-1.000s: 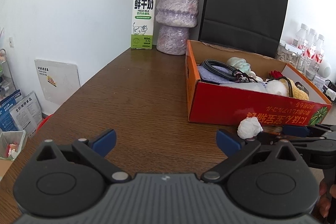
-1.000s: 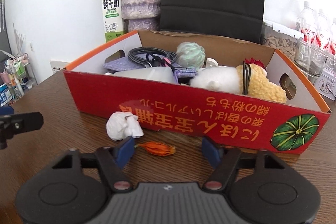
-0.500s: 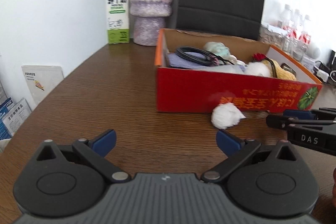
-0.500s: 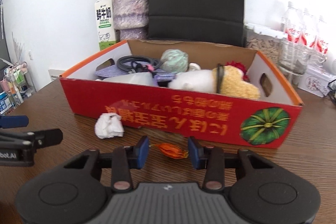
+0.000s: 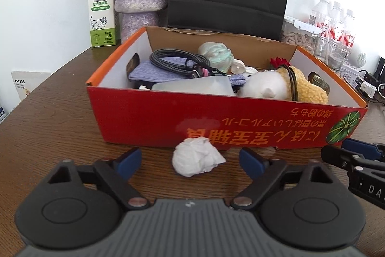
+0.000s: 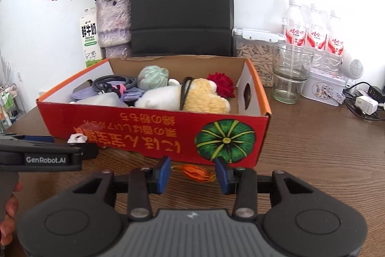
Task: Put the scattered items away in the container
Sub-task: 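Grasp the crumpled white tissue with the left tool while the right tool grasps the orange item, then carry the tissue and orange item up over the box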
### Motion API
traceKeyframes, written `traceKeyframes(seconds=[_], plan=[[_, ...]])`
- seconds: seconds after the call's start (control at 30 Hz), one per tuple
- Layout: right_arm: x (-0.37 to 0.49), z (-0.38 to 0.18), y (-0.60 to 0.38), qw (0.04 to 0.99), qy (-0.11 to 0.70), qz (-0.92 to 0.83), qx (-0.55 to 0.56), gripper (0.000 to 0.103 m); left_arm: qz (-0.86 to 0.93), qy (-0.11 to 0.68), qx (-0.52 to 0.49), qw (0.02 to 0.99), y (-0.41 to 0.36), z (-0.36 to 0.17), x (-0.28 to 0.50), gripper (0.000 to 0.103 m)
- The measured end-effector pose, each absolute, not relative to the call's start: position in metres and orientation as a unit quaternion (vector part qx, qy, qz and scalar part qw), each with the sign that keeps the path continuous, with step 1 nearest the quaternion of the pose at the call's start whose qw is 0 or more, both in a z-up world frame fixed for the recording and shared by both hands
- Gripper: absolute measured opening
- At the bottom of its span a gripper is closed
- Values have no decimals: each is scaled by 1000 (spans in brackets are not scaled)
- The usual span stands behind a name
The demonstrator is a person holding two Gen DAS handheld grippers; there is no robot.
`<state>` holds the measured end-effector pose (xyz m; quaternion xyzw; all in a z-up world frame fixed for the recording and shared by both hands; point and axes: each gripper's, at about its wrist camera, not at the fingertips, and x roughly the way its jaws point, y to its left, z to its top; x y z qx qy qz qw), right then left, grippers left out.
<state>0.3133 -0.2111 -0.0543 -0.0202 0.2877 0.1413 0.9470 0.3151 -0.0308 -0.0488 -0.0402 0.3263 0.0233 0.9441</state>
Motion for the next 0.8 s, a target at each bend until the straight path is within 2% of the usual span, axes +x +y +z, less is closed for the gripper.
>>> traceKeyframes(seconds=[0.2, 0.33, 0.43, 0.8], plan=[[315, -55, -214, 946, 290, 144, -15, 40, 10, 329, -46, 943, -31, -49, 316, 46], [314, -55, -212, 946, 289, 145, -18, 40, 4, 326, -53, 944, -30, -48, 313, 30], [314, -55, -212, 946, 289, 145, -19, 40, -2, 324, -54, 944, -29, -49, 311, 26], [300, -51, -209, 950, 271, 153, -26, 40, -25, 303, -67, 950, -22, -38, 280, 24]])
